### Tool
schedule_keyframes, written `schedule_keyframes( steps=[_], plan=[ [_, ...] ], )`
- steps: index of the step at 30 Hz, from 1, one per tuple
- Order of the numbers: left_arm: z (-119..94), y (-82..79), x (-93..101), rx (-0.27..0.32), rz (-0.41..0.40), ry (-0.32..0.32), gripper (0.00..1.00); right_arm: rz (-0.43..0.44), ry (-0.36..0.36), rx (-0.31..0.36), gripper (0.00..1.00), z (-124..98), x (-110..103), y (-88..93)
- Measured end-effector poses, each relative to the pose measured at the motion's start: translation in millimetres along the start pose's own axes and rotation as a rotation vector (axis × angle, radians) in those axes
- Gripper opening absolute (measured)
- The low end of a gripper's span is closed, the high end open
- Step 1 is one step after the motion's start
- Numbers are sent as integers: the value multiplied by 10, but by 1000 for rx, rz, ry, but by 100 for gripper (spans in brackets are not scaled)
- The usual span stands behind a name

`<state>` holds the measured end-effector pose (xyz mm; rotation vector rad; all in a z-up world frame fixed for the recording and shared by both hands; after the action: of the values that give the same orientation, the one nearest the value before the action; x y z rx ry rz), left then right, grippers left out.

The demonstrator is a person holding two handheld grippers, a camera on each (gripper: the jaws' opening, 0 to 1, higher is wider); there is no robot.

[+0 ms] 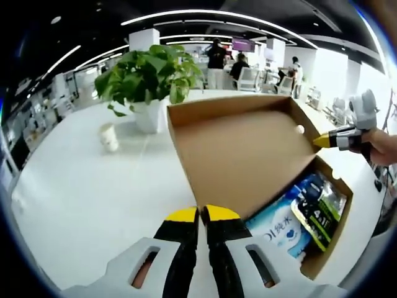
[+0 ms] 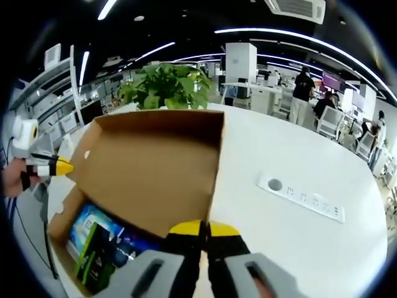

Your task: Operate the shoe box by opening the lid, removing the specified soft item, and placing it in the target area until the item is outside and the box remains undamaged.

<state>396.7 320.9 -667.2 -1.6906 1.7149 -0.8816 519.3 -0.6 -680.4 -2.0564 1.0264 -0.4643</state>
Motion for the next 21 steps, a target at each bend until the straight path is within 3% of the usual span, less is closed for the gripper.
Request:
schedule_keyframes(
  steps=[21],
  plan=[
    [140, -46, -64, -20, -50, 16, 1, 11, -2, -39, 0, 159, 104, 37]
  ],
)
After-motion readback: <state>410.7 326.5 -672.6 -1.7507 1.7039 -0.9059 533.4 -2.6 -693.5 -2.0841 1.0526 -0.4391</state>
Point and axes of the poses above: the point that each gripper's makers call its tool centre point, and the gripper's own axes: z roughly forward along the fingers, x roughly to its right, y roughly out of its underside, the point moved 9 cm from there along -z, roughly backward along the fingers, and after that the axes turned 1 degree about -z, right-handed, at the moved point
